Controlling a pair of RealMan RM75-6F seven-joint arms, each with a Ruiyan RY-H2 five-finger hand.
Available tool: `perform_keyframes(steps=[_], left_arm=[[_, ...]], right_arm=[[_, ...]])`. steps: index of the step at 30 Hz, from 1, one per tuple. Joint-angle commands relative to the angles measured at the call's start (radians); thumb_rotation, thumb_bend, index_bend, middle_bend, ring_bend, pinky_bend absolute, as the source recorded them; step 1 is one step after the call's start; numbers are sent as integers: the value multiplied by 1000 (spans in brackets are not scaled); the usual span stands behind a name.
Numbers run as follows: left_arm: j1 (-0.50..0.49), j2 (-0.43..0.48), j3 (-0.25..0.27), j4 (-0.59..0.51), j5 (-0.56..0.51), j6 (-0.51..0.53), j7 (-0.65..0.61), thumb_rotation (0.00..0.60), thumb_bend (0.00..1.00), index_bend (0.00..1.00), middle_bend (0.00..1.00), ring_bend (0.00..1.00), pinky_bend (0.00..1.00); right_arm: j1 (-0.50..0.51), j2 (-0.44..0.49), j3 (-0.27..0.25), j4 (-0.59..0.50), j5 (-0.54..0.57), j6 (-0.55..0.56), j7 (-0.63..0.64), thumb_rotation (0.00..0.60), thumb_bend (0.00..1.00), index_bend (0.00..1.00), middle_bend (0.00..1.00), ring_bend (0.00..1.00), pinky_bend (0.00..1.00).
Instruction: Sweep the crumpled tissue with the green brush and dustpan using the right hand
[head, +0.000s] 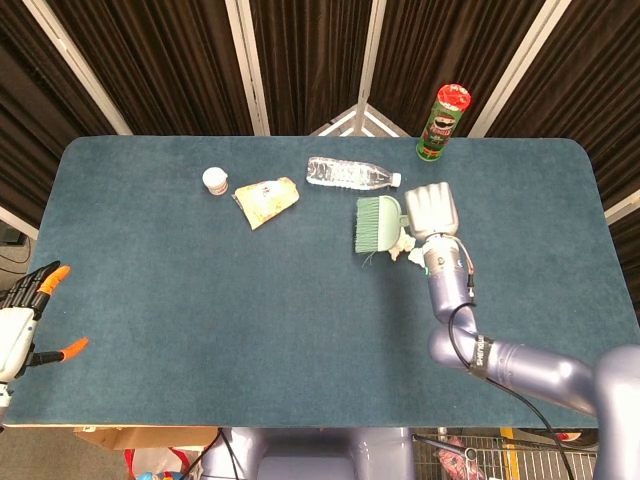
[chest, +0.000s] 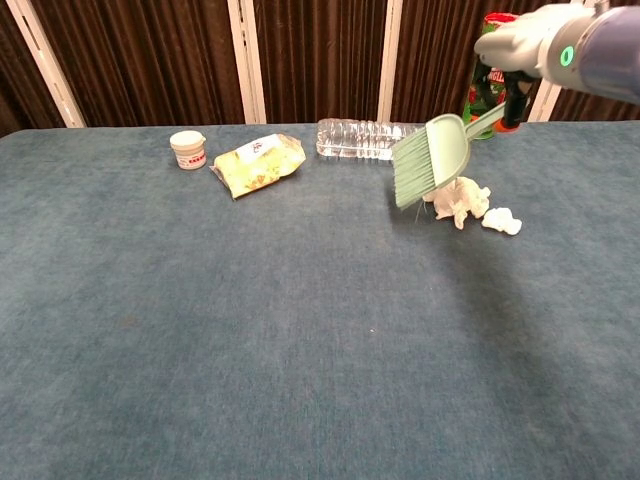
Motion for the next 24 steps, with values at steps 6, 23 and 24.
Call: perform_keyframes(steps=[6, 23, 24], left_arm=[[0, 6, -1, 2, -17, -13, -15, 600, 0, 0, 0, 0, 17], [-2, 6, -1, -8, -16, -13, -7, 600, 0, 0, 0, 0, 17], [-2, 6, -1, -8, -15, -13, -6, 600, 0, 0, 0, 0, 17]], right_arm=[[37, -91, -52, 175, 90, -107, -46, 600, 585, 771, 1000, 1000, 882], [3, 42, -146, 162, 211, -24, -194, 600, 585, 774, 1000, 1000, 882], [-2, 60, -152, 150, 212, -12, -203, 600, 585, 774, 1000, 1000, 882]])
